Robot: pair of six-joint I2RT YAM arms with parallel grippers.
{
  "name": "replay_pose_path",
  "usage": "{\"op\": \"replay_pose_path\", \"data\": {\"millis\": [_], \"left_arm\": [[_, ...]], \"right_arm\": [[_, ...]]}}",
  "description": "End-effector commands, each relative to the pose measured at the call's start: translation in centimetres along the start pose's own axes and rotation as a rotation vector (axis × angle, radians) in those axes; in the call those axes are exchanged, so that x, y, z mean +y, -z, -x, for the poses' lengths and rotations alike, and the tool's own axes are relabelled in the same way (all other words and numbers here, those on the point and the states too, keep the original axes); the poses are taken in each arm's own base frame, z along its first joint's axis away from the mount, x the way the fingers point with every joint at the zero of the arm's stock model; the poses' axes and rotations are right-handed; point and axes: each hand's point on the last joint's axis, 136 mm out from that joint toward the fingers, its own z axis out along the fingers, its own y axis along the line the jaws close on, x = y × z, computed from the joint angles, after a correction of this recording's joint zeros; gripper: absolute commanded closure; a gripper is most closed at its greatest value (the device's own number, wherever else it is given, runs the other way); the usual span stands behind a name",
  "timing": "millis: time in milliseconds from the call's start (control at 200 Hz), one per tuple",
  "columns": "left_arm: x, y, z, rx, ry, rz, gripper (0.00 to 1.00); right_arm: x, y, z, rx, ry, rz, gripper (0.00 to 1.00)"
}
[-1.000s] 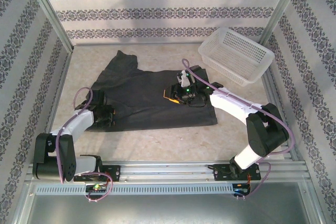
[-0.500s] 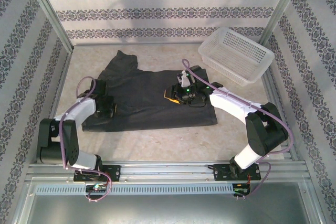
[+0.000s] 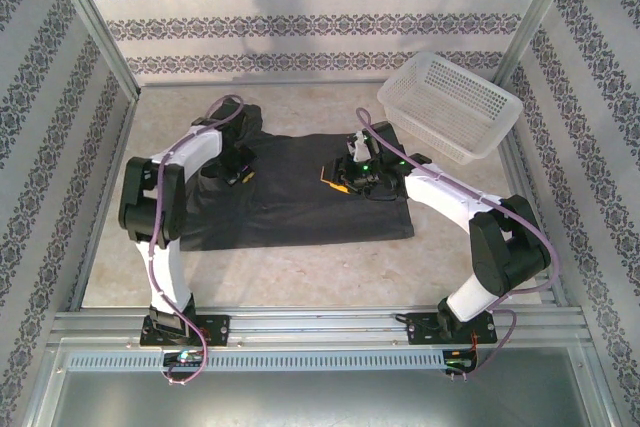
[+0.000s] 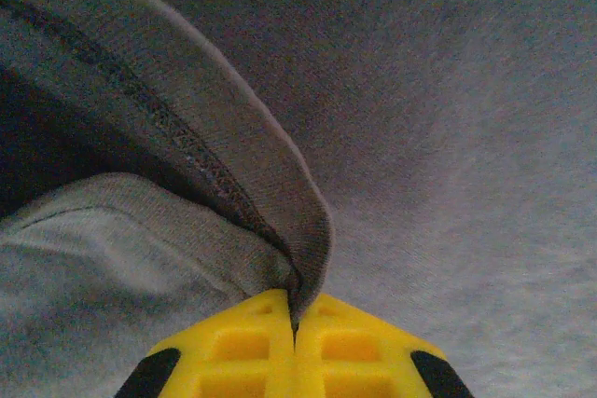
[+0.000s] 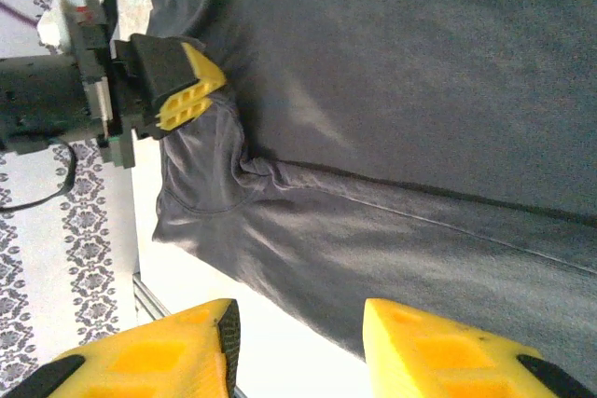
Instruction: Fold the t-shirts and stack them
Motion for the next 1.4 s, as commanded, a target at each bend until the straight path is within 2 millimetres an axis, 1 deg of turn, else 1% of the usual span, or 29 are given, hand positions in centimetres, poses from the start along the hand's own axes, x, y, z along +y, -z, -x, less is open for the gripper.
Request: {"op": "replay_pose_path", "data": {"millis": [0,30,90,150,230,270,320,370,390,450,530,595,630,659,714,799,869,1024,1064,1129,1179,1279,1399], "left_arm": [[1.4,1.0,-0.6,0.023,-0.164,0.112,0.73],[0.8,1.4,-0.3,0.002,-0.173,0.095,0.62],[-0.6,2.5,0.2,-0.049,-0.198,0.035,0.47],[-1.8,4.1,0.7,-0.110,-0.221,-0.009,0.40],[-3.1,6.6,1.4,-0.200,-0.236,-0.087,0.39],[-3.5,7.9,1.6,-0.247,-0.233,-0.132,0.41],[-3.2,9.1,1.8,-0.293,-0.208,-0.175,0.46],[-1.9,9.7,1.8,-0.303,-0.155,-0.187,0.52],[-1.1,9.7,1.9,-0.297,-0.127,-0.182,0.54],[1.3,9.2,2.0,-0.252,-0.048,-0.170,0.58],[3.6,8.4,2.1,-0.214,0.026,-0.178,0.61],[5.0,8.1,2.8,-0.207,0.067,-0.184,0.61],[5.4,7.9,3.3,-0.204,0.086,-0.194,0.59],[5.6,7.8,3.8,-0.200,0.099,-0.212,0.58],[5.8,7.4,5.1,-0.205,0.111,-0.233,0.58],[6.1,6.5,6.7,-0.191,0.107,-0.227,0.67],[6.2,5.6,7.5,-0.160,0.096,-0.196,0.72],[5.4,3.4,8.9,-0.124,0.054,-0.179,0.74],[5.1,2.9,9.3,-0.113,0.046,-0.181,0.79],[4.7,2.2,9.9,-0.101,0.039,-0.179,0.92],[4.6,2.0,10.4,-0.099,0.036,-0.166,1.00],[4.7,1.6,11.1,-0.105,0.033,-0.129,1.00],[5.5,0.8,10.6,-0.060,0.028,-0.063,1.00]], "right_arm": [[0.5,0.6,0.1,-0.007,-0.003,0.014,0.59],[0.4,0.6,0.0,-0.006,-0.003,0.014,0.59],[0.3,0.6,-0.1,-0.005,-0.005,0.010,0.59],[0.0,0.5,-0.2,-0.003,-0.009,0.006,0.59],[-0.4,0.4,-0.4,-0.003,-0.014,-0.003,0.60],[-0.7,0.4,-0.6,-0.003,-0.017,-0.006,0.60],[-1.0,0.3,-0.7,-0.007,-0.021,-0.009,0.61],[-1.3,0.1,-0.8,-0.006,-0.027,-0.010,0.61],[-1.4,0.1,-0.9,-0.004,-0.028,-0.011,0.61],[-1.5,-0.2,-1.0,0.003,-0.027,-0.012,0.61],[-1.5,-0.8,-1.3,0.018,-0.022,-0.006,0.62],[-1.2,-1.4,-1.5,0.033,-0.018,-0.001,0.64],[-1.0,-1.6,-1.5,0.036,-0.015,0.003,0.64],[-0.9,-1.8,-1.5,0.040,-0.012,0.003,0.64],[-0.7,-2.1,-1.5,0.047,-0.011,0.002,0.64],[-0.5,-2.4,-1.5,0.054,-0.011,0.000,0.65],[-0.4,-2.5,-1.6,0.057,-0.009,-0.004,0.65],[-0.7,-2.3,-1.6,0.056,-0.013,-0.023,0.65],[-0.8,-2.2,-1.7,0.056,-0.014,-0.027,0.65],[-0.9,-2.1,-1.7,0.054,-0.017,-0.030,0.66],[-0.9,-2.1,-1.7,0.053,-0.017,-0.033,0.66],[-1.1,-2.0,-1.8,0.054,-0.022,-0.039,0.66],[-1.2,-2.0,-1.7,0.051,-0.027,-0.040,0.66]]}}
